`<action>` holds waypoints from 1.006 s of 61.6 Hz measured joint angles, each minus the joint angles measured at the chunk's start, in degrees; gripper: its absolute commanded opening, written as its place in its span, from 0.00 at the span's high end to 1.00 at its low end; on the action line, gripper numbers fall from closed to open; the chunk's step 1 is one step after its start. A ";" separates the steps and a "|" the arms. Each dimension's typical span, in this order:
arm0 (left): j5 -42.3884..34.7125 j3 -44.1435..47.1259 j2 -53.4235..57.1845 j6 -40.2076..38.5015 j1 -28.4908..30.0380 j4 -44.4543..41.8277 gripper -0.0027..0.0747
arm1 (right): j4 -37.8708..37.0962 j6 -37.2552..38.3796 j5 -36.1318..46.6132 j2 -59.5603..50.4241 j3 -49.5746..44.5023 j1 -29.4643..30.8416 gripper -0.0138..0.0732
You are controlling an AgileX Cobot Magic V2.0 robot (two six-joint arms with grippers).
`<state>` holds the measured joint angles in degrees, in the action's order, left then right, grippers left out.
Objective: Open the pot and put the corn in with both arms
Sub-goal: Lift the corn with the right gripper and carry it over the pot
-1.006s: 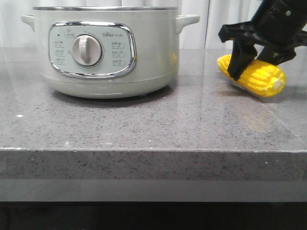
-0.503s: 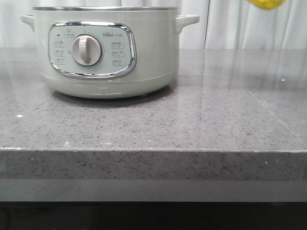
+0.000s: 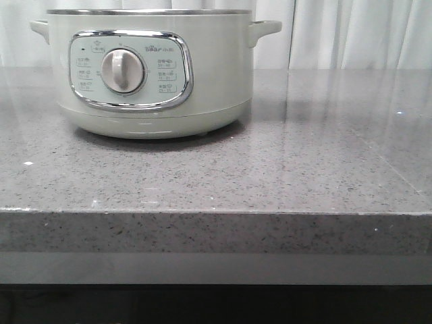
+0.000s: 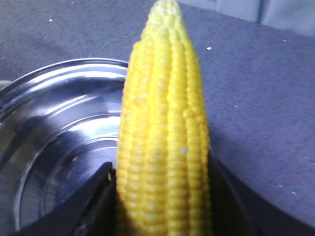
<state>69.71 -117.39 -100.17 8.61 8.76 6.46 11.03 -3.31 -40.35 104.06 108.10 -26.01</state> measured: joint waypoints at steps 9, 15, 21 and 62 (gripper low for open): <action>0.00 0.00 0.00 0.00 0.00 0.00 0.66 | 0.00 -0.04 -3.06 6.14 6.81 -3.22 0.75; 0.00 0.00 0.00 0.00 0.00 0.00 0.66 | 0.00 -0.04 -4.52 9.53 10.36 -4.71 0.75; 0.00 0.00 0.00 0.00 0.00 0.00 0.66 | 0.00 -0.04 -6.14 11.54 11.90 -5.65 0.75; 0.04 0.00 0.00 0.00 0.00 0.00 0.66 | 0.00 -0.13 -14.04 13.89 12.70 -6.31 0.45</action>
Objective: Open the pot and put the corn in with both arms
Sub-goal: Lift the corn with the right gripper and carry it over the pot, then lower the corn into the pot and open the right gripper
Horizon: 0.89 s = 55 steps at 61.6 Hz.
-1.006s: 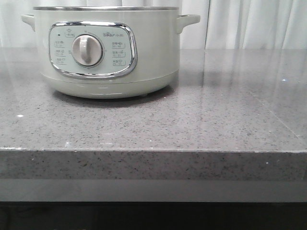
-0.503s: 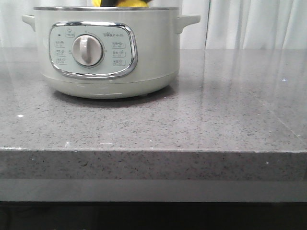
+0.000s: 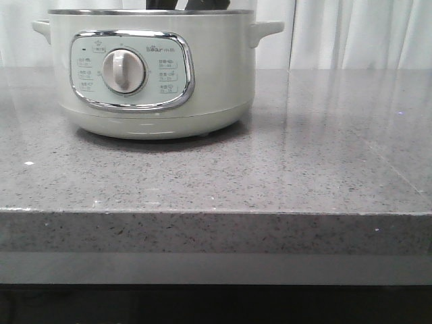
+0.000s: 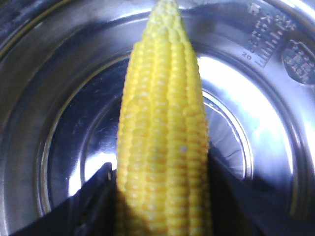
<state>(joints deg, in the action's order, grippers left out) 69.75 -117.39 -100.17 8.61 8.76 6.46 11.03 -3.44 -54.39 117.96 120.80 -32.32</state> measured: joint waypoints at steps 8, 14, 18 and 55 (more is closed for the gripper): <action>0.09 0.00 0.00 0.00 0.00 0.00 0.66 | 0.00 0.00 -0.12 0.00 0.12 0.00 0.42; 0.09 0.00 0.00 0.00 0.00 0.00 0.66 | 0.00 -0.15 -0.24 0.00 0.35 0.00 0.38; 0.22 0.00 0.00 0.00 0.00 0.00 0.66 | 0.00 -0.15 -0.37 0.00 0.46 0.00 0.31; 0.48 0.00 0.00 0.00 0.00 0.00 0.66 | -0.23 -0.15 -1.46 -1.10 0.69 0.00 0.26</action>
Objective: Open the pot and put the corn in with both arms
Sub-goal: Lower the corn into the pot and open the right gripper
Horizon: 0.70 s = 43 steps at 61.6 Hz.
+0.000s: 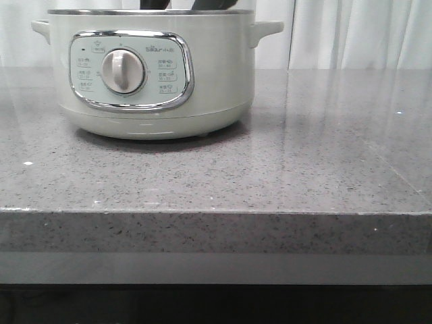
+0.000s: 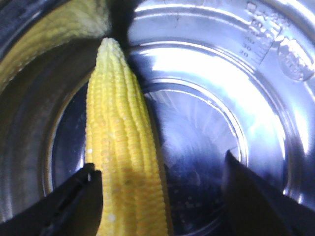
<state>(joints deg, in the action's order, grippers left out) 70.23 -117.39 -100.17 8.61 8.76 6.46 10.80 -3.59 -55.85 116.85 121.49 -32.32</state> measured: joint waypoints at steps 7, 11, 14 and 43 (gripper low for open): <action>0.13 0.00 0.00 0.00 0.00 0.00 0.66 | -0.04 0.00 0.25 -1.66 0.00 0.12 0.40; 0.13 0.00 0.00 0.00 0.00 0.00 0.66 | -0.04 0.00 0.38 -2.55 0.13 0.36 0.54; 0.13 0.00 0.00 0.00 0.00 0.00 0.66 | -0.04 0.00 0.50 -3.09 0.12 0.60 0.65; 2.12 0.00 0.00 0.13 0.00 0.00 0.66 | -0.13 0.00 0.54 -4.72 0.12 3.01 0.98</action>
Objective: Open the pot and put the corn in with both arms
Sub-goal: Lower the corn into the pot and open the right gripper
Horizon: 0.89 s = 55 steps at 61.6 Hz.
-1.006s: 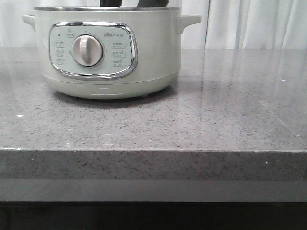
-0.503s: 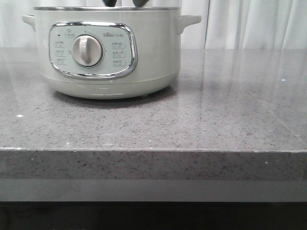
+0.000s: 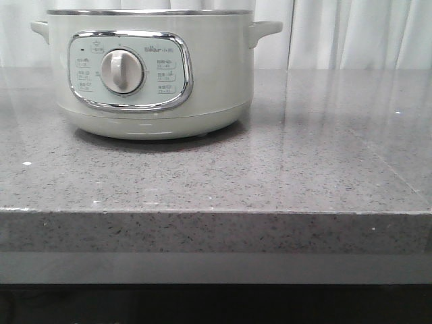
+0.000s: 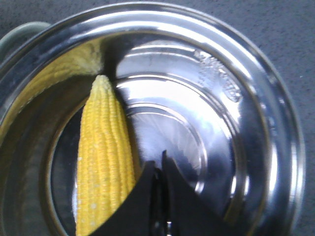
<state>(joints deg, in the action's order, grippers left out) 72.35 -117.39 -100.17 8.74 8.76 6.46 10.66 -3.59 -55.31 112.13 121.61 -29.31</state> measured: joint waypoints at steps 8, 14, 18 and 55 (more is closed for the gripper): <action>0.26 -0.11 0.00 0.00 -1.54 -0.28 0.66 | -0.13 0.00 -0.22 -1.95 0.00 1.72 0.98; 0.47 -1.25 0.00 0.00 -4.46 -0.53 0.66 | -0.24 0.00 -0.32 -3.80 -0.66 3.11 0.98; 0.59 -2.60 0.00 0.00 -6.79 -0.53 0.66 | -0.37 0.00 0.45 -5.41 -2.56 3.83 0.98; -2.82 -8.84 -3.49 -1.07 -29.90 1.52 0.66 | -0.59 0.00 26.59 -36.75 -52.57 10.48 0.98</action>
<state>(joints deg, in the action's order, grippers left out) 69.53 -126.23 -103.66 7.67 -21.13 7.97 10.07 -3.59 -28.72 75.38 69.04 -18.83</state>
